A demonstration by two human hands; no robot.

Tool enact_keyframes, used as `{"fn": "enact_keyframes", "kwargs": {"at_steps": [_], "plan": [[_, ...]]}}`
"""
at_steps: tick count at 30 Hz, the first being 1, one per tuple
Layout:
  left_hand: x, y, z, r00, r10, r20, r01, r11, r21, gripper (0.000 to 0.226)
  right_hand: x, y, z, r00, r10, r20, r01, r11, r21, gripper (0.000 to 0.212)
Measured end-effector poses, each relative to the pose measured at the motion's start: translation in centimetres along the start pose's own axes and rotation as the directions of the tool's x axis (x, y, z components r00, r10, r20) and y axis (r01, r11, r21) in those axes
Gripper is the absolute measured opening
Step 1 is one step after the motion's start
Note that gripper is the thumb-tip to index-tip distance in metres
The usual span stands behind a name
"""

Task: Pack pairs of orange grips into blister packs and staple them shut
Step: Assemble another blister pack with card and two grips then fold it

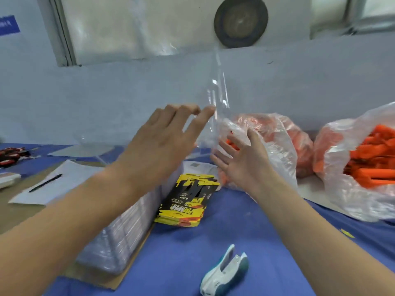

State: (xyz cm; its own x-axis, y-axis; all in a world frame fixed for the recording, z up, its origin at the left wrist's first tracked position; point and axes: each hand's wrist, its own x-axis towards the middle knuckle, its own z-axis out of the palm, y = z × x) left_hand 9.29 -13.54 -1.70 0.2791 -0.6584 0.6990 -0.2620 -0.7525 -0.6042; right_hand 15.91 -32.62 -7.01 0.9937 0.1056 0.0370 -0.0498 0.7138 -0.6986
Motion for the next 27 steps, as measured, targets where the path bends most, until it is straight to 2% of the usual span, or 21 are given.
{"fn": "enact_keyframes", "kwargs": {"at_steps": [3, 5, 8, 11, 13, 16, 19, 21, 22, 24, 25, 27], "plan": [[0.4, 5.4, 0.1, 0.982, 0.181, -0.047, -0.184, 0.982, -0.051, 0.059, -2.4, -0.5, -4.7, 0.997, -0.049, -0.058, 0.052, 0.997, 0.061, 0.048], [0.4, 8.4, 0.0, 0.97, 0.237, -0.057, -0.242, 0.964, -0.112, 0.047, -4.2, -1.0, -7.7, 0.993, -0.074, -0.09, 0.084, 0.989, 0.119, 0.041], [0.2, 13.6, 0.3, 0.965, 0.255, -0.061, -0.263, 0.937, -0.229, 0.052, -7.5, -2.5, -13.4, 0.982, -0.107, -0.158, 0.129, 0.982, 0.135, 0.037], [-0.8, 18.9, 1.5, 0.97, 0.241, 0.01, -0.225, 0.919, -0.325, 0.022, -11.3, -3.6, -18.4, 0.959, -0.139, -0.248, 0.17, 0.979, 0.111, 0.029], [-1.7, 22.0, 2.4, 0.972, 0.218, 0.085, -0.167, 0.9, -0.402, 0.031, -13.9, -3.8, -21.0, 0.933, -0.112, -0.343, 0.149, 0.985, 0.085, 0.028], [-2.2, 26.3, 2.9, 0.958, 0.205, 0.199, -0.089, 0.878, -0.471, 0.049, -17.1, -3.3, -24.3, 0.847, -0.041, -0.53, 0.058, 0.998, 0.015, 0.026], [-2.1, 29.7, 2.6, 0.946, 0.22, 0.239, -0.075, 0.863, -0.499, 0.044, -19.7, -1.9, -26.7, 0.745, 0.006, -0.667, -0.053, 0.997, -0.049, 0.023], [-2.2, 31.8, 2.2, 0.946, 0.209, 0.248, -0.056, 0.858, -0.511, 0.033, -21.1, -1.3, -27.4, 0.696, -0.055, -0.716, -0.082, 0.984, -0.156, 0.017], [-2.4, 32.8, 1.9, 0.948, 0.202, 0.248, -0.047, 0.855, -0.516, 0.039, -21.5, -1.1, -27.5, 0.655, -0.13, -0.744, -0.071, 0.97, -0.232, 0.013], [-2.8, 34.3, 1.0, 0.929, 0.226, 0.294, -0.044, 0.853, -0.519, 0.041, -22.1, -0.9, -27.5, 0.529, -0.371, -0.763, -0.075, 0.876, -0.477, 0.004], [-3.1, 34.9, 0.8, 0.919, 0.257, 0.301, -0.056, 0.838, -0.543, 0.033, -22.2, -0.9, -27.3, 0.472, -0.52, -0.712, -0.096, 0.772, -0.628, 0.004], [-3.7, 35.7, 0.9, 0.926, 0.253, 0.279, -0.045, 0.809, -0.586, 0.015, -22.5, -1.2, -26.2, 0.443, -0.78, -0.441, -0.103, 0.445, -0.89, 0.008]]}}
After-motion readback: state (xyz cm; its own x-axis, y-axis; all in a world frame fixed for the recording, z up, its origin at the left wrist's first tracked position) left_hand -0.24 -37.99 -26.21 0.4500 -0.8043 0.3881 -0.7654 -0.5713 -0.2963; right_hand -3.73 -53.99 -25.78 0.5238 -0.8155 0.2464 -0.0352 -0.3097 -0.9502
